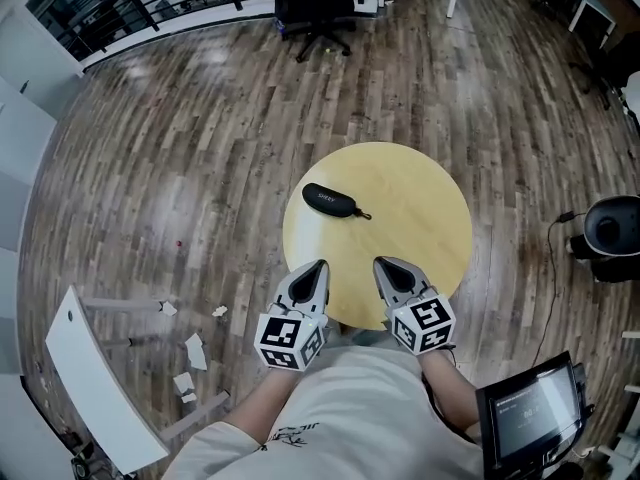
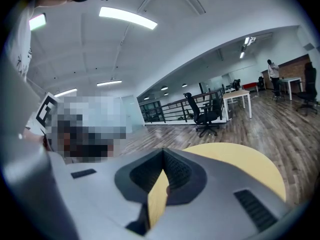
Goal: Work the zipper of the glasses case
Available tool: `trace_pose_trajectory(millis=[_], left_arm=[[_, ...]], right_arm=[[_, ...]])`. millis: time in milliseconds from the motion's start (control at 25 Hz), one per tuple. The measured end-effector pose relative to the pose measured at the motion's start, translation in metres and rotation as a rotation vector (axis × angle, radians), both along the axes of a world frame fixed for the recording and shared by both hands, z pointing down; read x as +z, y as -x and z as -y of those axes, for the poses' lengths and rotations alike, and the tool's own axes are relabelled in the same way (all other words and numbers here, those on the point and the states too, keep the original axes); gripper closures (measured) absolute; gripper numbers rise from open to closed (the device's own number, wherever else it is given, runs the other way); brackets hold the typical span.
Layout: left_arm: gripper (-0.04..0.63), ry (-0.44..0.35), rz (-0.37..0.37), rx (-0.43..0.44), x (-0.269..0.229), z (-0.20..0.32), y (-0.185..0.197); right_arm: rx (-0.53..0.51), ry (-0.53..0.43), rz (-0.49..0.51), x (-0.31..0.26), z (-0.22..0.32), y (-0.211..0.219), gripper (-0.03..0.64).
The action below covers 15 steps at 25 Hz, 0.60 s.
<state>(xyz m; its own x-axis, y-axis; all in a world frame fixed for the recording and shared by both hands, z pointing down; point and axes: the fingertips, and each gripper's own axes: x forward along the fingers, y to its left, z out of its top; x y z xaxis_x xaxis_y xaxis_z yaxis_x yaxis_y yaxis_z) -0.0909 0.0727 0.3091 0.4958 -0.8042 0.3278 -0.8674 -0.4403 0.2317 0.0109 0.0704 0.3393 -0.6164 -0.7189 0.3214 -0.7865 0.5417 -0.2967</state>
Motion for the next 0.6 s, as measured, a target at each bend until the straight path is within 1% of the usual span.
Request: trace_pose_trajectory(millis=[120, 240, 360, 600], left_arm=[[0.589, -0.003, 0.001, 0.038, -0.004, 0.014, 0.002], [0.589, -0.002, 0.006, 0.052, -0.004, 0.029, 0.009], [0.589, 0.013, 0.014, 0.065, 0.003, 0.039, 0.014], [0.589, 0.054, 0.034, 0.112, 0.023, 0.058, 0.015]], right_arm=[[0.029, 0.011, -0.005, 0.000, 0.009, 0.002, 0.615], [0.054, 0.022, -0.009, 0.004, 0.019, 0.003, 0.615], [0.068, 0.031, -0.013, 0.010, 0.027, 0.004, 0.615], [0.067, 0.043, -0.064, 0.037, 0.055, 0.002, 0.615]])
